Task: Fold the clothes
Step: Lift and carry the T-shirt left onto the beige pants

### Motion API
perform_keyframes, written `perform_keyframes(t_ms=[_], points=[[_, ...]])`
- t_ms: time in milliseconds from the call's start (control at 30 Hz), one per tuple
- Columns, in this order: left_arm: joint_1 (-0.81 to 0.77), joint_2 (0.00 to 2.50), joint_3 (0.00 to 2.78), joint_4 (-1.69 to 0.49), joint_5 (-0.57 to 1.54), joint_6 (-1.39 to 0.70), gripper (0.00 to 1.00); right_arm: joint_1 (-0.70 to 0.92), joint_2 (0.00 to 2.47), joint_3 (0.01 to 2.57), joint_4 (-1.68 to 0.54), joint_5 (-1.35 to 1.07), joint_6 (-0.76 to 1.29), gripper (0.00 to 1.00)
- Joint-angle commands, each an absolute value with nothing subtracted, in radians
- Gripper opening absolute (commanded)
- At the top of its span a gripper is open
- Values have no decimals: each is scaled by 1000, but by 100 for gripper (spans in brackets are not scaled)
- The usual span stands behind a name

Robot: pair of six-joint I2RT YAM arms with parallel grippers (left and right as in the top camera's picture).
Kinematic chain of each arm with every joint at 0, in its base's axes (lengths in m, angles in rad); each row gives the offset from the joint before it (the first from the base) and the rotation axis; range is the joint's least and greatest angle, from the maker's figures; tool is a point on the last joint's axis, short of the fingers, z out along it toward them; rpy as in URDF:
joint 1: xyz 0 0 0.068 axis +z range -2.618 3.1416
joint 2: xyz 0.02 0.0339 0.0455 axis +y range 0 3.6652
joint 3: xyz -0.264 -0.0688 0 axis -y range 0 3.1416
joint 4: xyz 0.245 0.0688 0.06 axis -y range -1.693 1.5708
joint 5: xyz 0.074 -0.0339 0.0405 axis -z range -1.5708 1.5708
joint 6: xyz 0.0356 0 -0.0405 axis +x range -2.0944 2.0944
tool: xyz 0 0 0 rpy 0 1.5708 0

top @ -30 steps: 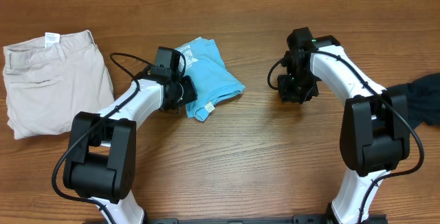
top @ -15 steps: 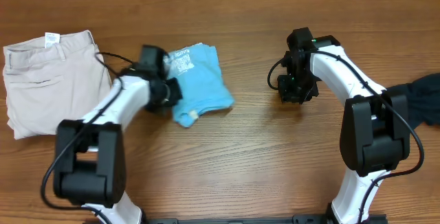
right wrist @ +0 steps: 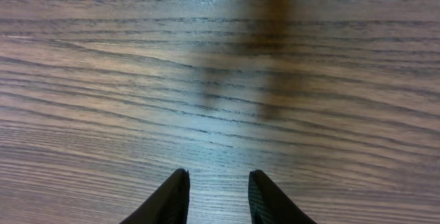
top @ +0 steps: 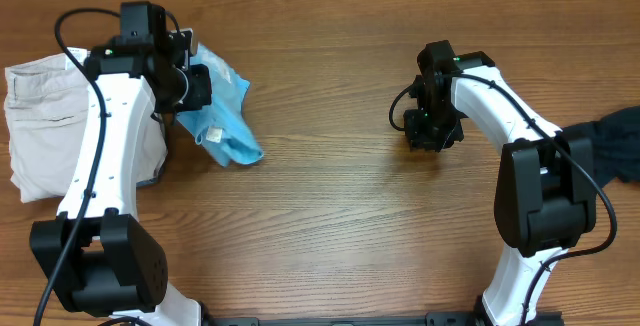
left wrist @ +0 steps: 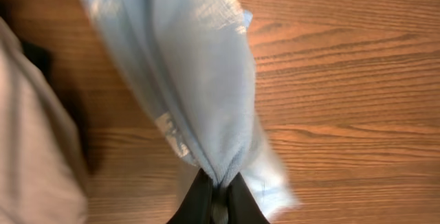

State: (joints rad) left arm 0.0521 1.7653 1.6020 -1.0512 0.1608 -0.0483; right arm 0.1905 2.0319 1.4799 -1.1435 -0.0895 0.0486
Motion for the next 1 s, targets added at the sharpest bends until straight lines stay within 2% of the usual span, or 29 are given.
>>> perform_keyframes(t_ms=[0, 333, 833, 967], points=[[49, 1745, 1732, -1091, 33, 24, 4, 187, 1997, 1480, -1142, -91, 46, 32], [132, 1745, 1882, -1124, -7, 78, 4, 187, 1997, 1480, -1153, -91, 46, 32], [308, 1745, 1898, -1052, 2, 150, 4, 187, 1997, 1480, -1169, -91, 46, 32], [381, 1745, 1898, -1035, 60, 173, 4, 187, 1997, 1480, -1169, -91, 46, 33]])
